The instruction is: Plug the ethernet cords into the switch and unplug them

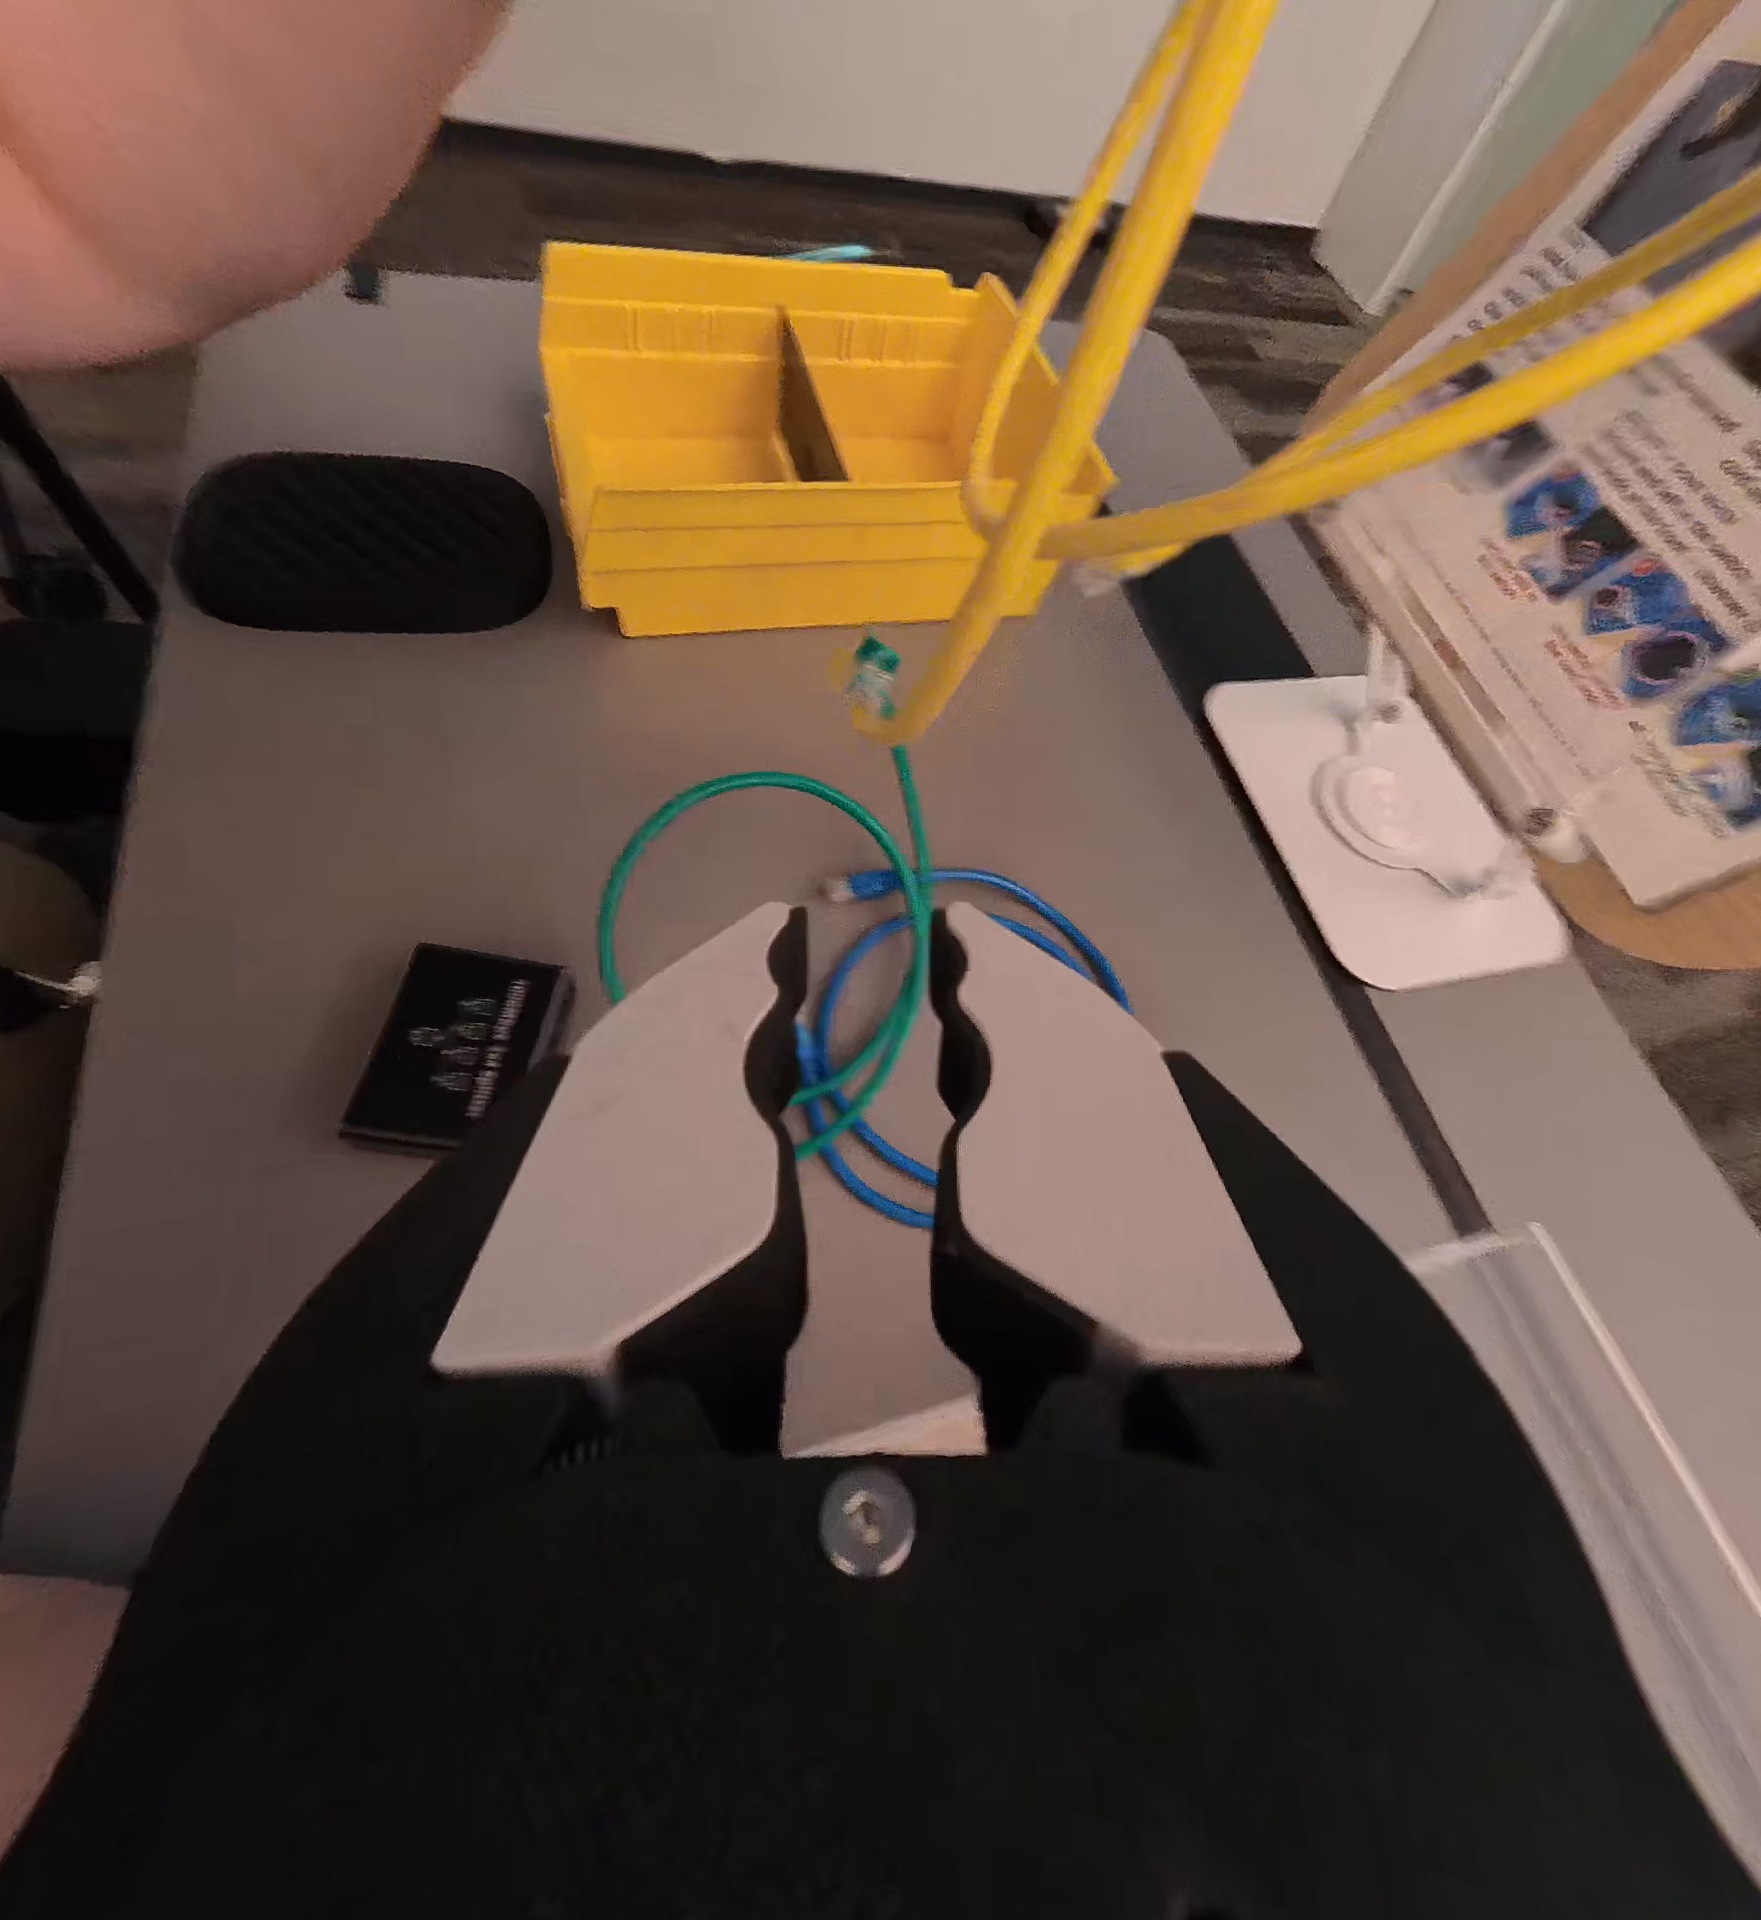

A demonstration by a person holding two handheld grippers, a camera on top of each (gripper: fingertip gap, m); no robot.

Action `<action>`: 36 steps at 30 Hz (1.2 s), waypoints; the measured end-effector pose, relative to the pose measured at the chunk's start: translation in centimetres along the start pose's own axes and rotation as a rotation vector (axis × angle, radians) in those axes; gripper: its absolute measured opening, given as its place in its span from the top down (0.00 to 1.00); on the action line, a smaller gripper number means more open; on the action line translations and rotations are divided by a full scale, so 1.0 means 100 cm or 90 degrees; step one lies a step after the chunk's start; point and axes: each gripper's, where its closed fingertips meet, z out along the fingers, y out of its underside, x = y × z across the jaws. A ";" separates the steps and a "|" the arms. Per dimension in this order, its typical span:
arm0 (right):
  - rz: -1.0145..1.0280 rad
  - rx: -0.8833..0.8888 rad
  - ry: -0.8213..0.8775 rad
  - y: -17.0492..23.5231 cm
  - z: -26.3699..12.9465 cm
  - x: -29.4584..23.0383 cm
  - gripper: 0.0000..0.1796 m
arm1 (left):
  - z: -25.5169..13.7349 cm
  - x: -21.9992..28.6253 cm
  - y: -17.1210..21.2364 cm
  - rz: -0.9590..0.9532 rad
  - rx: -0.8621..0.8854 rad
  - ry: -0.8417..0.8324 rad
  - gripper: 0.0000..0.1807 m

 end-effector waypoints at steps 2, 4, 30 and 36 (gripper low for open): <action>0.009 0.015 -0.056 -0.004 0.008 -0.012 0.79 | -0.001 0.000 -0.001 -0.001 0.002 0.000 0.97; 0.021 0.020 -0.050 -0.009 0.023 -0.007 0.73 | -0.001 0.000 0.000 -0.003 0.000 0.002 0.97; 0.419 0.334 -0.350 -0.051 0.010 0.024 0.97 | 0.087 0.101 0.144 -0.240 -0.113 0.309 0.57; 0.493 0.394 -0.339 -0.054 0.026 0.044 0.97 | 0.040 0.135 0.124 -0.200 0.073 0.386 0.65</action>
